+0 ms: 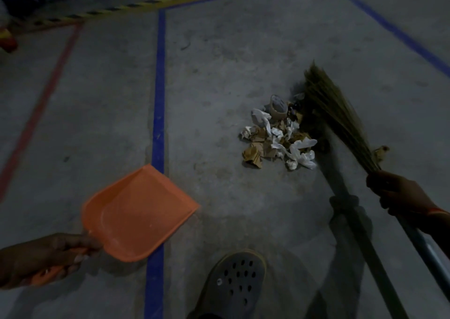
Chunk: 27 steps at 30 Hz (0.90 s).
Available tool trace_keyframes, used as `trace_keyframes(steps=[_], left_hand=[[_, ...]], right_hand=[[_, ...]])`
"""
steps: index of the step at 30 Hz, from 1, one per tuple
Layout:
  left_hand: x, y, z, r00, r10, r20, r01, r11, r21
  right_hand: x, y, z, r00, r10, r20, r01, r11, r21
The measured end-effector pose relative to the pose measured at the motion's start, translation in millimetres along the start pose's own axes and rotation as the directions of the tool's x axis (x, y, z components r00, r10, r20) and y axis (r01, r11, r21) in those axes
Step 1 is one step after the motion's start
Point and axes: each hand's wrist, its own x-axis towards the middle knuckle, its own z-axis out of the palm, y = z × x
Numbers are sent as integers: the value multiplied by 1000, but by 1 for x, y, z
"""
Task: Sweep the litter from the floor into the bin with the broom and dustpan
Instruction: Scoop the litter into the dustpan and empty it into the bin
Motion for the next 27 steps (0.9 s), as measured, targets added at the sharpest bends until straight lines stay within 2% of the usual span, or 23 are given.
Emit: trace_keyframes(steps=[2,5,10,17,22,27], left_hand=[[-1,12,19,998,-18,55,19,1000,-18],[10,31,32,994,39,102,-40,999,13],[50,84,54,991,110,74,-110,994,3],[86,157,87,966,225,125,-232,972,46],[100,180,102,967,212,141,-234,959,163],[100,192,114,957,224,183,-250,959,131]], right_hand=[[0,0,-1,999,33,-3,-32,999,14],[3,7,-4,998,49,-25,-49,999,17],[9,8,-11,998,58,31,-58,998,-13],[17,-1,-15,995,57,82,-47,992,-119],[18,-1,-11,994,44,96,-32,992,-125],[15,3,-7,994,40,103,-29,994,-105]])
